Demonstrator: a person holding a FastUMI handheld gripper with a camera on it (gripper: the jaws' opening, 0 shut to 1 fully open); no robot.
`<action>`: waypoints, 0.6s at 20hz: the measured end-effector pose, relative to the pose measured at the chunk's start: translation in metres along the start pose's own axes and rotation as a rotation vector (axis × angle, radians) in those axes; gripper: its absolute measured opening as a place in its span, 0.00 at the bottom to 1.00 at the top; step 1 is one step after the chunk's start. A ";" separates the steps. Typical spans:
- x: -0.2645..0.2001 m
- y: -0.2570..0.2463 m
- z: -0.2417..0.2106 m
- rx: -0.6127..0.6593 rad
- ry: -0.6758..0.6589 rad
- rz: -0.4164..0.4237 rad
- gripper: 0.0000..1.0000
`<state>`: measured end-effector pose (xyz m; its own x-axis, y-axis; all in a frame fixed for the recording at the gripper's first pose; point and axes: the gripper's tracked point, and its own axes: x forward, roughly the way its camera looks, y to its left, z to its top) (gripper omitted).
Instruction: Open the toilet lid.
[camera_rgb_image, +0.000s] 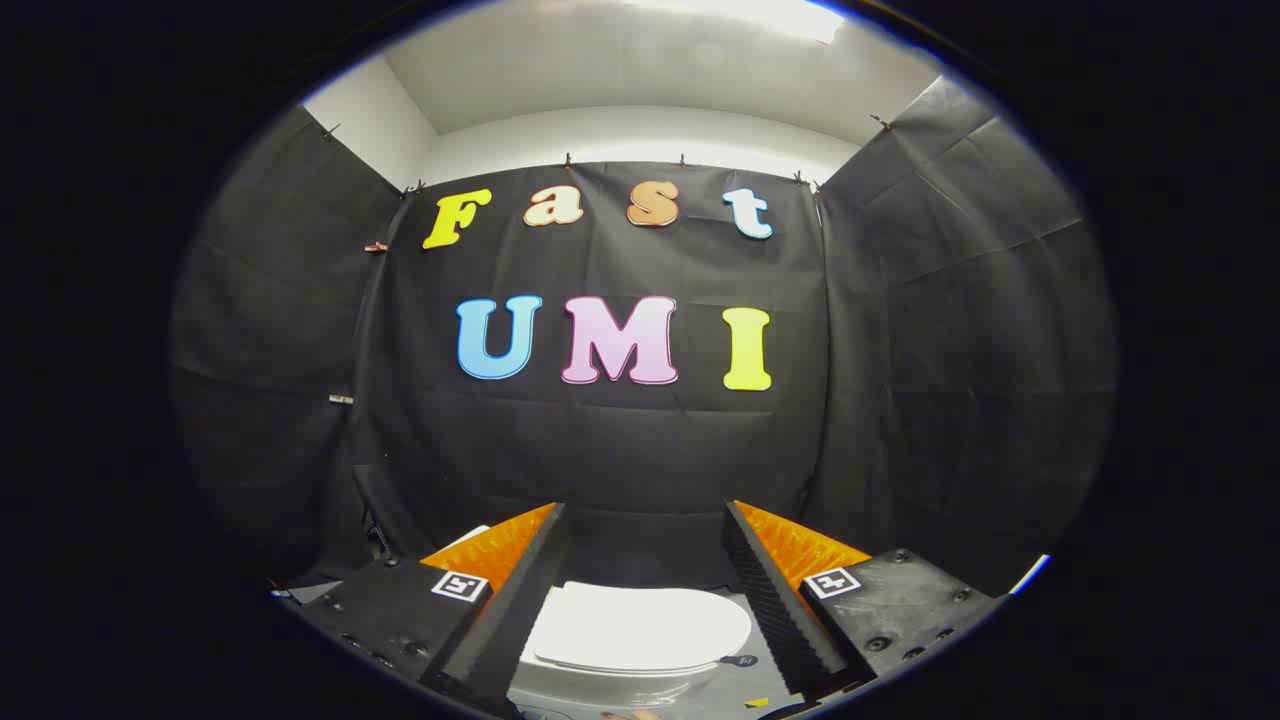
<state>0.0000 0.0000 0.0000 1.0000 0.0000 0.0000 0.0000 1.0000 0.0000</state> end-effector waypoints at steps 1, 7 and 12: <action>0.001 0.000 -0.002 -0.005 0.007 -0.003 0.99; 0.001 0.001 -0.007 -0.011 0.023 -0.004 0.99; 0.002 0.002 -0.006 -0.010 0.021 0.000 0.99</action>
<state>0.0016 0.0021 -0.0061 0.9998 -0.0004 -0.0214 0.0002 0.9999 -0.0102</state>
